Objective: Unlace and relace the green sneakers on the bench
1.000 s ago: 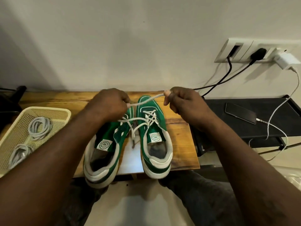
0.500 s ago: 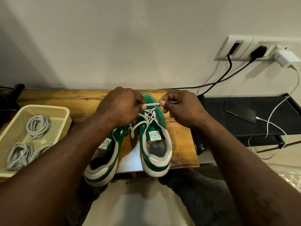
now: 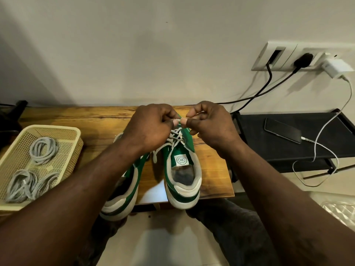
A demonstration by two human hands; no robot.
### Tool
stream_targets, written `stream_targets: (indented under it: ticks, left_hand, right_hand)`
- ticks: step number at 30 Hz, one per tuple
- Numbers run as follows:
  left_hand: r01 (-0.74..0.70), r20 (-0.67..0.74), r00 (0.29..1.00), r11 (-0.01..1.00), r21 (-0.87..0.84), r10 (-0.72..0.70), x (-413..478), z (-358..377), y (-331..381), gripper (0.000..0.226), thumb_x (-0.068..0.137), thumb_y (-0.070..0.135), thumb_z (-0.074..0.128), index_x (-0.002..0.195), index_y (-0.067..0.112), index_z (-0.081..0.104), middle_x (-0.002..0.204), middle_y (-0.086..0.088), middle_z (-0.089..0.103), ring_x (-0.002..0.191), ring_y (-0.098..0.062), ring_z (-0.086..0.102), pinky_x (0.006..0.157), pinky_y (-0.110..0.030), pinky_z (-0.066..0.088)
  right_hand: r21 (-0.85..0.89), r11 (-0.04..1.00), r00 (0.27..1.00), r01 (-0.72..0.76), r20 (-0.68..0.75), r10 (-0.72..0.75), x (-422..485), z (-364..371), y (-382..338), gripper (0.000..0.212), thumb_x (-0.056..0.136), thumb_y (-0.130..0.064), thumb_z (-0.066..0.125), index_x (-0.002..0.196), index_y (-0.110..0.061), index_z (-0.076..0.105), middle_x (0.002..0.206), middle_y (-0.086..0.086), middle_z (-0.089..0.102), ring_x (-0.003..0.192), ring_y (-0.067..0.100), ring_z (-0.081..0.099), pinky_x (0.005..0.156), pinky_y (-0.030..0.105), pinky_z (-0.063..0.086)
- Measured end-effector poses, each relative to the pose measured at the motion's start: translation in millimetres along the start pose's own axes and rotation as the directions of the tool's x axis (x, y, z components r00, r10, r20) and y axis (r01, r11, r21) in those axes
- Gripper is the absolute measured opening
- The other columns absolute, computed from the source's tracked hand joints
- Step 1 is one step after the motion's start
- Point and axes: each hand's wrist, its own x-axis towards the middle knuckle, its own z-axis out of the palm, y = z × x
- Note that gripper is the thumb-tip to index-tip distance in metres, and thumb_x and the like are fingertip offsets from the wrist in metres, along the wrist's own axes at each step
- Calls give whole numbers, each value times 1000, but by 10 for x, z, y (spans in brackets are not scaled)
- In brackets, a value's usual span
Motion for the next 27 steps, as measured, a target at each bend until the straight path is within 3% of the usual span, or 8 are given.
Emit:
stream_targets:
  ticks: [2, 4, 7, 10, 14, 17, 23, 27]
  left_hand:
    - [24, -11, 1000, 999, -43, -25, -1, 23, 4, 8, 99, 25, 70, 94, 29, 75, 83, 13, 70, 78, -2, 63, 64, -23, 41]
    - [48, -8, 999, 997, -66, -49, -5, 32, -2, 9, 98, 31, 72, 90, 26, 75, 86, 13, 71, 82, -1, 63, 68, -24, 41]
    - [83, 33, 996, 997, 1, -83, -10, 39, -39, 13, 95, 37, 75, 88, 26, 75, 92, 11, 72, 86, -7, 64, 71, -27, 42]
    - [106, 104, 987, 986, 130, -120, -28, 105, -59, 12, 93, 40, 76, 88, 29, 76, 98, 9, 73, 92, -12, 65, 77, -31, 45]
    - [62, 183, 976, 951, 303, -122, -101, 234, -69, 9, 93, 40, 73, 100, 34, 75, 109, 4, 74, 99, -19, 66, 86, -38, 56]
    - [18, 176, 981, 943, 333, -81, -122, 263, -55, 11, 92, 36, 69, 102, 37, 73, 109, 3, 74, 97, -20, 66, 82, -38, 57]
    - [-50, 157, 987, 896, 441, -22, -168, 359, -7, 22, 99, 41, 62, 115, 37, 76, 106, 3, 76, 86, -17, 64, 67, -29, 43]
    - [-67, 177, 984, 861, 504, -27, -184, 391, -3, 18, 98, 44, 66, 108, 39, 79, 97, 3, 75, 84, -19, 67, 66, -31, 49]
  right_hand:
    - [-250, 967, 999, 38, -17, -43, 29, -33, 20, 23, 87, -43, 83, 86, -23, 70, 77, -3, 76, 71, 12, 73, 67, 37, 61]
    - [-459, 885, 992, 84, 121, -31, 15, -87, 31, 25, 89, -48, 79, 86, -25, 71, 82, -6, 74, 76, 11, 70, 76, 43, 62]
    - [-498, 859, 925, 116, 369, 89, -78, -85, 30, 28, 83, -41, 87, 101, -28, 70, 96, -8, 73, 86, 11, 68, 81, 45, 62]
    - [-552, 820, 906, 151, 410, 108, -95, -22, 39, 38, 81, -26, 89, 110, -29, 64, 103, -8, 72, 90, 16, 68, 83, 46, 62]
    - [-382, 921, 913, -82, 342, 224, -50, -60, 70, 33, 85, 3, 76, 105, -22, 65, 102, 4, 71, 81, 28, 78, 72, 48, 66]
    - [-191, 944, 881, -269, 348, 321, -62, -108, 112, 35, 87, 13, 69, 107, -15, 67, 101, 12, 71, 79, 31, 78, 74, 49, 67]
    - [-17, 909, 829, -417, 403, 388, -14, -116, 206, 35, 93, 17, 56, 111, -11, 67, 106, 19, 69, 69, 27, 75, 66, 39, 65]
    - [34, 888, 811, -459, 424, 403, 5, -113, 247, 35, 91, 20, 57, 108, -9, 68, 104, 17, 67, 71, 27, 74, 67, 41, 66]
